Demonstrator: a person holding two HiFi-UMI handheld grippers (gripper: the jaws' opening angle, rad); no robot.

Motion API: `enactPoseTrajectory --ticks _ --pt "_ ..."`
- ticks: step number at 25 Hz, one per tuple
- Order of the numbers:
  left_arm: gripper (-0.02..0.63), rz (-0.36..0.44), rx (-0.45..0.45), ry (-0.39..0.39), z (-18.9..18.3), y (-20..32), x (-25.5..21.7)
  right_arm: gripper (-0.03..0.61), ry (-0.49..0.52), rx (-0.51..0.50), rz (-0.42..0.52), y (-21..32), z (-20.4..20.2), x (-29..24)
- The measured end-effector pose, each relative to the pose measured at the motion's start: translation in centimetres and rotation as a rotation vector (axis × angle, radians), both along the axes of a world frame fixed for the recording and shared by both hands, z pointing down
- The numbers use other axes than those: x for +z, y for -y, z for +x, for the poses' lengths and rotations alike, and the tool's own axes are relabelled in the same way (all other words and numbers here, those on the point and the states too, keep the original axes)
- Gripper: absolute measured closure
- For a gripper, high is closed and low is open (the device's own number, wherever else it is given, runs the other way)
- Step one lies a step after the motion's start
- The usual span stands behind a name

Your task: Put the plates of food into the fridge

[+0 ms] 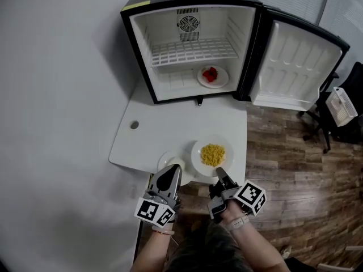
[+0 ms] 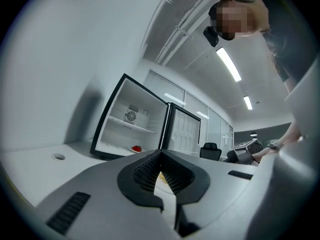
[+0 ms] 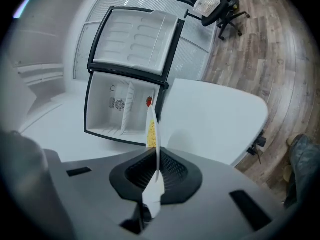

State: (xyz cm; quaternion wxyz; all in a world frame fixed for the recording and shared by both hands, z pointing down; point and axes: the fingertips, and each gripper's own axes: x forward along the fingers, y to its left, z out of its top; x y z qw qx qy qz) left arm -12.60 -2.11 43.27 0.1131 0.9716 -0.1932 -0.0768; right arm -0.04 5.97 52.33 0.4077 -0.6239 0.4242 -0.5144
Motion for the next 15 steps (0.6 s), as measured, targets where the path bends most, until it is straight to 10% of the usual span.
enactPoseTrajectory --ticks 15 --pt "0.607 0.029 -0.139 -0.004 -1.1 13.2 -4.6 0.566 0.052 -0.096 0.023 14.8 0.6 -2.9"
